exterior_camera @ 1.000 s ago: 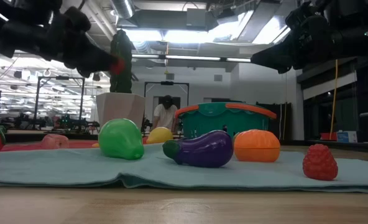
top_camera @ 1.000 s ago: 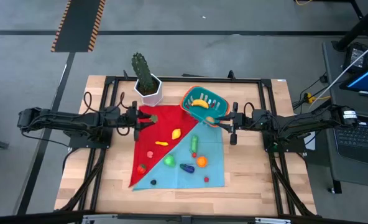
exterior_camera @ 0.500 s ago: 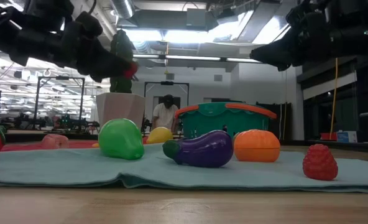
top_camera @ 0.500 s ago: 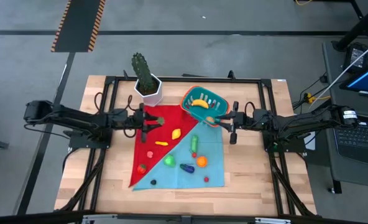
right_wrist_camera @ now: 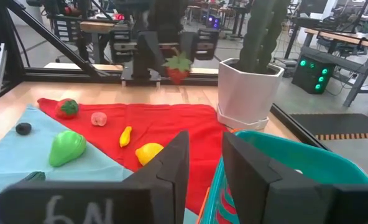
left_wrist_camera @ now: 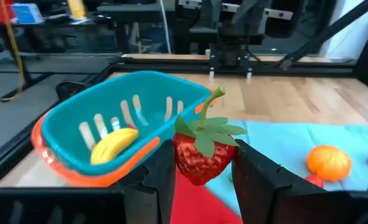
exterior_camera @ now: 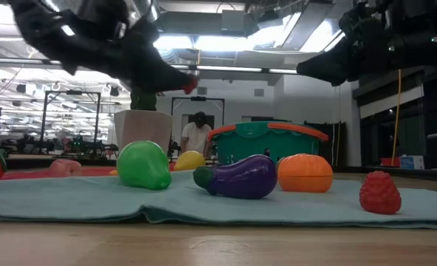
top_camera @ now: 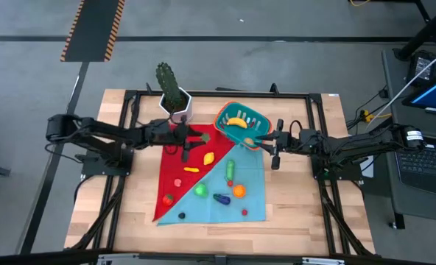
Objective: Pick and placing Produce into tupperware
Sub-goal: Put the top red strawberry into the blue basket, then put the orange pumpkin into the blue basket
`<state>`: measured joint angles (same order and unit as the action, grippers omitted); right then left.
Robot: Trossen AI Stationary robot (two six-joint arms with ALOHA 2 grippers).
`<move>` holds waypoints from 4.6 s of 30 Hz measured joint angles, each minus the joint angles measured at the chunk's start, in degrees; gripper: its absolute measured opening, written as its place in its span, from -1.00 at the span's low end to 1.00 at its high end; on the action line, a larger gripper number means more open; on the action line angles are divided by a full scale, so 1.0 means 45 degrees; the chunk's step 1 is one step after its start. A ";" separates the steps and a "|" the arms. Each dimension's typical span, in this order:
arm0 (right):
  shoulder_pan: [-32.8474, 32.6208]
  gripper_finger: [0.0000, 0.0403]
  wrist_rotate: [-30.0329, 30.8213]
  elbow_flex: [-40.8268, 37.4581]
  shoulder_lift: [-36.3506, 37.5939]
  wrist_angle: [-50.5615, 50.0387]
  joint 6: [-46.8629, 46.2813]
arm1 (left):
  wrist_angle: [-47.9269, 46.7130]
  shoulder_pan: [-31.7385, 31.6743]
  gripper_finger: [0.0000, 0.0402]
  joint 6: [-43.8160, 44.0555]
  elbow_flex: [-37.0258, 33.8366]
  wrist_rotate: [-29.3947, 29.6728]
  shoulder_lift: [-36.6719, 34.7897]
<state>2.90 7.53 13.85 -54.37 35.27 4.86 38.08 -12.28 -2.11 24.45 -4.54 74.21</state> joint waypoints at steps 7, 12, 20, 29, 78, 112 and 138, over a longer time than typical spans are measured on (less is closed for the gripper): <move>0.0000 -0.51 0.0000 0.0000 0.0000 0.0005 0.0036 | -0.0007 -0.0846 -0.40 -0.0010 0.1635 -0.1345 0.1715; 0.0000 -0.51 0.0000 0.0000 0.0000 0.0005 0.0286 | -0.0019 -0.1168 -0.40 -0.0050 0.2938 -0.1494 0.3220; 0.0000 -0.51 0.0000 0.0000 0.0000 0.0005 0.0330 | -0.0299 -0.1305 -0.40 -0.0617 0.4964 -0.1590 0.5124; 0.0000 -0.51 0.0002 0.0000 0.0000 -0.0030 -0.0039 | -0.2936 -0.1266 -0.39 -0.1522 0.7077 0.0597 0.6167; -0.0010 -0.51 0.0000 0.0000 0.0000 -0.0223 -0.0403 | -0.4773 -0.1271 -0.03 -0.2497 0.7778 0.0953 0.6554; -0.0293 -0.51 -0.1292 0.0000 0.0000 -0.0296 -0.0695 | -0.6978 0.0302 -0.08 -0.2019 0.4760 0.0206 0.1353; -0.2890 0.31 -0.0209 0.2122 -0.1807 -0.1710 -0.1367 | -0.4187 0.2320 -0.11 0.0019 -0.1184 0.1900 -0.4653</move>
<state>-10.11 6.59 23.40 -62.50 27.57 -1.29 19.23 -1.84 -2.02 19.12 4.01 53.27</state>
